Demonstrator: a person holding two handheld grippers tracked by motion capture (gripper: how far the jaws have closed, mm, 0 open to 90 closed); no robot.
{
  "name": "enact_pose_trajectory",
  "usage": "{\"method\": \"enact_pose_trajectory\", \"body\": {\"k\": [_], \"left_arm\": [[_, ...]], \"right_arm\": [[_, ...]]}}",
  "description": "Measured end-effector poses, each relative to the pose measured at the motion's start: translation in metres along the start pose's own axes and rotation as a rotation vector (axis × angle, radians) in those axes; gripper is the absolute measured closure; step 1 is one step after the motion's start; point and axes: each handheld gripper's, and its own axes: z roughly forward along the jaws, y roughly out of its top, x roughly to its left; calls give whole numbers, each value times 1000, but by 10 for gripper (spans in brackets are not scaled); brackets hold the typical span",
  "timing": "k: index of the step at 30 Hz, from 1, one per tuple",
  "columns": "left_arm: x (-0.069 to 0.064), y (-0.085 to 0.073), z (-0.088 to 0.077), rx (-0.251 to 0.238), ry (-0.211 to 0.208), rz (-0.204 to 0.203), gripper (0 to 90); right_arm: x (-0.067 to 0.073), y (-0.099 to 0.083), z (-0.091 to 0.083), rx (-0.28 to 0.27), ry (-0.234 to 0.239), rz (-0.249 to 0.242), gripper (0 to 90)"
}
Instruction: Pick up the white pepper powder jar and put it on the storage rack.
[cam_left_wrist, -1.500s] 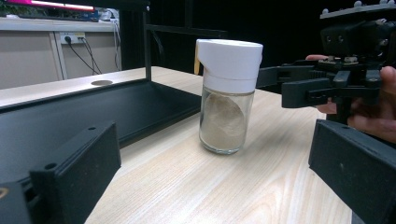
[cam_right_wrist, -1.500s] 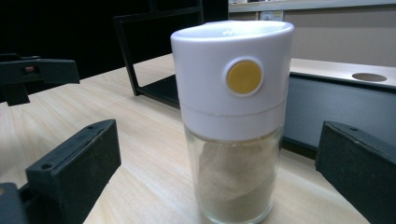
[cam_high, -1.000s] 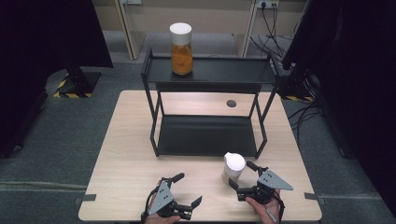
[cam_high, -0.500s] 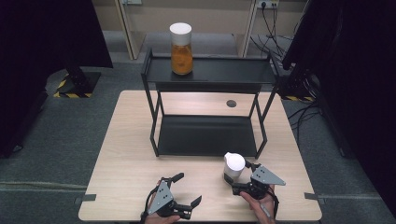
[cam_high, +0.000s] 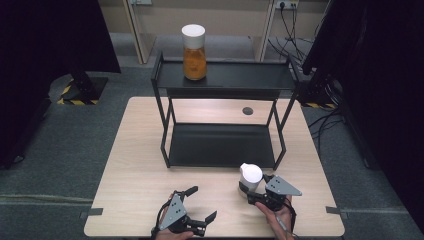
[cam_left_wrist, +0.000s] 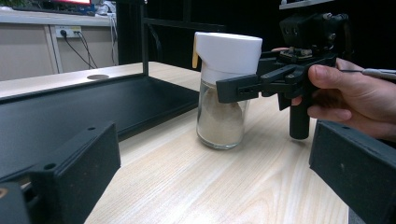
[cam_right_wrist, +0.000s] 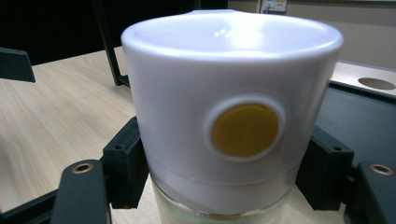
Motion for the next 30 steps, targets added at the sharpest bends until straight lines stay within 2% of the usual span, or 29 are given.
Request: {"method": "enact_pose_trajectory", "body": {"k": [4,8,23,30], "left_arm": [[0,0,0,-1,3,-2,15],[0,0,0,1,6,-9,15],[1,-1,-1,0,14,-24,16],[1,-1,0,4,15,-29,15]], "right_arm": [[4,2,-2,1,-13,-22,306],[7,5,-7,-28,-21,-39,307],[5,24,-15,-62,15,-12,307],[1,43,-15,-69,24,-20,307]]}}
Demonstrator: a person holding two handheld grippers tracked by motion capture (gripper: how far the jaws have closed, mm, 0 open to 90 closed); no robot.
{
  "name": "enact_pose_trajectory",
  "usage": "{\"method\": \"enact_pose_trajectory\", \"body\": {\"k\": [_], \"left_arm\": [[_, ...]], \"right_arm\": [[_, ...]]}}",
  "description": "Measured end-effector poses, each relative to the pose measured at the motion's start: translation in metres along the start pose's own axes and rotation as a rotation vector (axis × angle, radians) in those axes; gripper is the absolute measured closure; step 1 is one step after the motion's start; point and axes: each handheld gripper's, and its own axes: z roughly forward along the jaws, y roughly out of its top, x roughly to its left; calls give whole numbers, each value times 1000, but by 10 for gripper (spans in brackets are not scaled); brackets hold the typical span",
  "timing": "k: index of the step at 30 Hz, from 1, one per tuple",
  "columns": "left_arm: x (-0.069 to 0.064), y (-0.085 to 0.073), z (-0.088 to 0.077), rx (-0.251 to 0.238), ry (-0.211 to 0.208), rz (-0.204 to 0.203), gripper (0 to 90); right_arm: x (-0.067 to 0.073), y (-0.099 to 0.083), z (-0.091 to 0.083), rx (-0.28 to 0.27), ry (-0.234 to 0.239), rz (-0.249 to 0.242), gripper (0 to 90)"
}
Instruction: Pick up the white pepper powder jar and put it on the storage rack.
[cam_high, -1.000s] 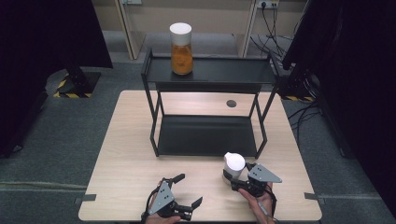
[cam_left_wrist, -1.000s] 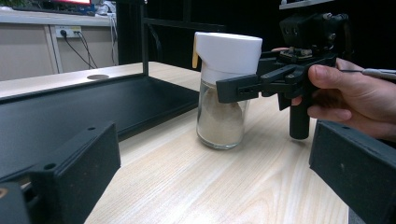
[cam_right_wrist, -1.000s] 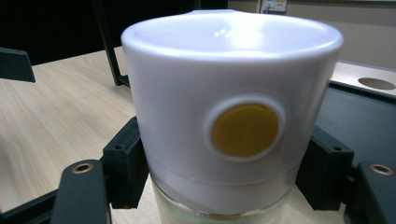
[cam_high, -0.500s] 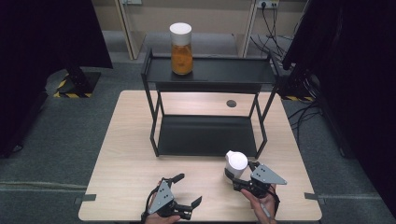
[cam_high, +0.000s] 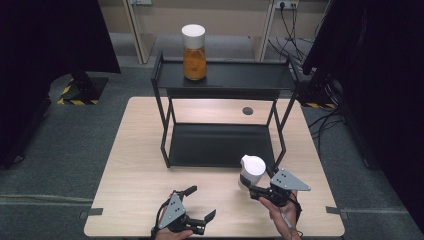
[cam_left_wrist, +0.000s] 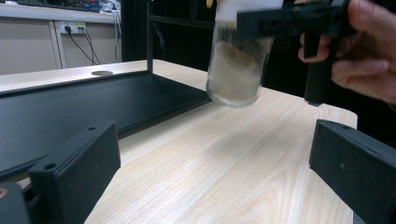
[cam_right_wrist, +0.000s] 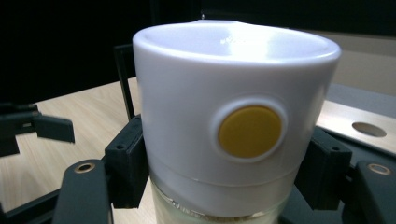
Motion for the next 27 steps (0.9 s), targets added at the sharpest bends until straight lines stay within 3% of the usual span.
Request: {"method": "enact_pose_trajectory", "body": {"k": [27], "left_arm": [[1,-1,0,-1,1,-7,16]], "right_arm": [[-8,81,22,-6,88,-35,307]]}}
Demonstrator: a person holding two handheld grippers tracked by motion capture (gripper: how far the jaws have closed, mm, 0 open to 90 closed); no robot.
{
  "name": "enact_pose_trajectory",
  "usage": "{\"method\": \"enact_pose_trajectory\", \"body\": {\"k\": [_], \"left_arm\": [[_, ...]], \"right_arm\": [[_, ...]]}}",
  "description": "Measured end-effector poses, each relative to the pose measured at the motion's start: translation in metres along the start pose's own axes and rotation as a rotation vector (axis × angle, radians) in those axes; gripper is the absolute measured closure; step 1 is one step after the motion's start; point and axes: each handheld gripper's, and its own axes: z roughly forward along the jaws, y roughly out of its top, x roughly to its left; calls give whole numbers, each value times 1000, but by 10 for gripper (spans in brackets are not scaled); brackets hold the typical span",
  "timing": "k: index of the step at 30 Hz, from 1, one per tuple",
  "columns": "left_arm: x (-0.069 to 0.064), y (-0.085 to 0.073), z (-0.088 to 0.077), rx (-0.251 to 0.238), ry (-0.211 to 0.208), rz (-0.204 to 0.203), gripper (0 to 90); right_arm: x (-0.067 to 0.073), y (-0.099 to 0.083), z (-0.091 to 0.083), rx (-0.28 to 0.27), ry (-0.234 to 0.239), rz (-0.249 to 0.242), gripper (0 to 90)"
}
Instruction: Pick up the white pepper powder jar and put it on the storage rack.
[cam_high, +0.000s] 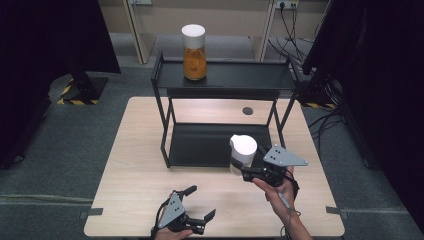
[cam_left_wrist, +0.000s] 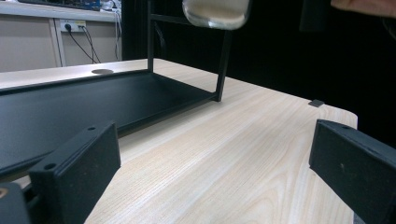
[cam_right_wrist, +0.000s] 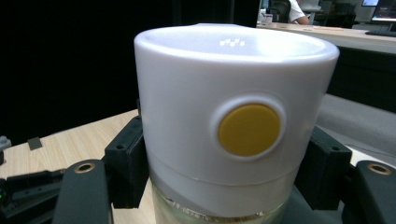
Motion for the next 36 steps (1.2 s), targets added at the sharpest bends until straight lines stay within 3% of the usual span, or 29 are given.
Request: {"method": "enact_pose_trajectory", "body": {"k": [6,15,36], "left_arm": [[1,0,0,2,1,-3,16],[1,0,0,3,1,-5,16],[1,0,0,5,3,-3,16]], "right_arm": [[-2,19,3,-6,10,-12,307],[-15,48,7,-16,37,22,307],[-27,126,19,-30,28,10,307]]}}
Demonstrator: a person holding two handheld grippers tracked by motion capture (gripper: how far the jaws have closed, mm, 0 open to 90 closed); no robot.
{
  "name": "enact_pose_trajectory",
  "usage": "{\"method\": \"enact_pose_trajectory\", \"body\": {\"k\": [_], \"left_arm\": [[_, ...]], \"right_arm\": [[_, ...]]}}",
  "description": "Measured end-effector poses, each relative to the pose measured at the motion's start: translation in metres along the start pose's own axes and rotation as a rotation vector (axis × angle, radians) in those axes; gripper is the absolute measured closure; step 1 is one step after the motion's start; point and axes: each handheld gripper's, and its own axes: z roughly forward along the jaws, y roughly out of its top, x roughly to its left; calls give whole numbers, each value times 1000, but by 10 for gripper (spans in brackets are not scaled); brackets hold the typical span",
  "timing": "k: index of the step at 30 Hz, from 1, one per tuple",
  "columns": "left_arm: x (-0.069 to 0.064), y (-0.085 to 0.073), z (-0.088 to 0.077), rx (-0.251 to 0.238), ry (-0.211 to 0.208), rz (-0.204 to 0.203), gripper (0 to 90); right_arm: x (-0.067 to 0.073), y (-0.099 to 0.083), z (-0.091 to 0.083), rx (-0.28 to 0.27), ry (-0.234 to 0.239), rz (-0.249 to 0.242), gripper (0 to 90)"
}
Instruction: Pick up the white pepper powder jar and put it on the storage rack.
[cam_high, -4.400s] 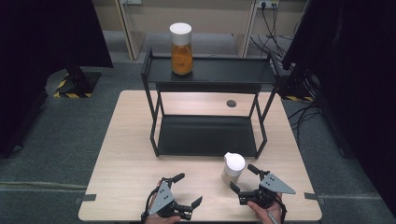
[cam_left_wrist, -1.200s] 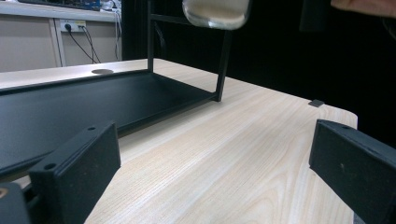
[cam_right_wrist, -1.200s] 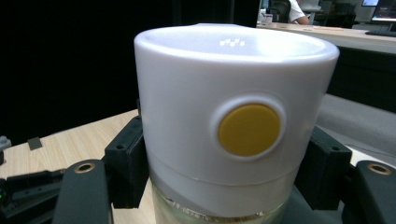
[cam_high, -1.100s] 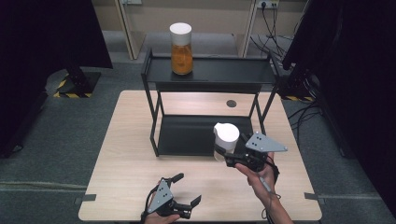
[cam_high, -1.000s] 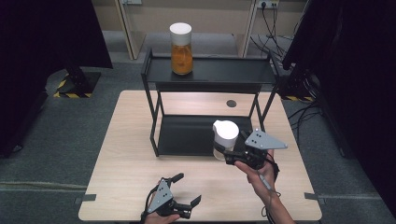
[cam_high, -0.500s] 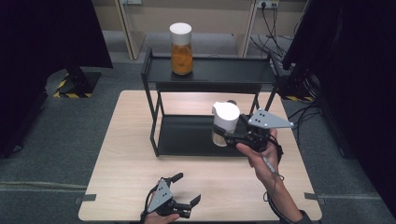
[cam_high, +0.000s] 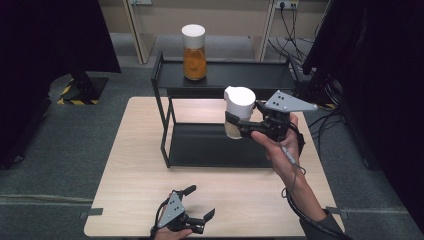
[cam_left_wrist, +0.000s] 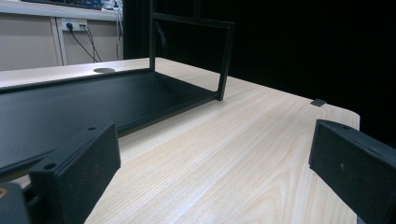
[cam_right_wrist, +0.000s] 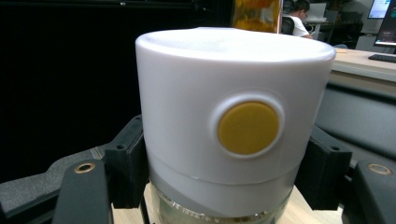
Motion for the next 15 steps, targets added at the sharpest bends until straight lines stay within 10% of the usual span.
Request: {"method": "enact_pose_trajectory", "body": {"k": [15], "left_arm": [[0,0,0,2,0,-2,15]], "right_arm": [[-3,49,13,-7,-40,-2,307]]}}
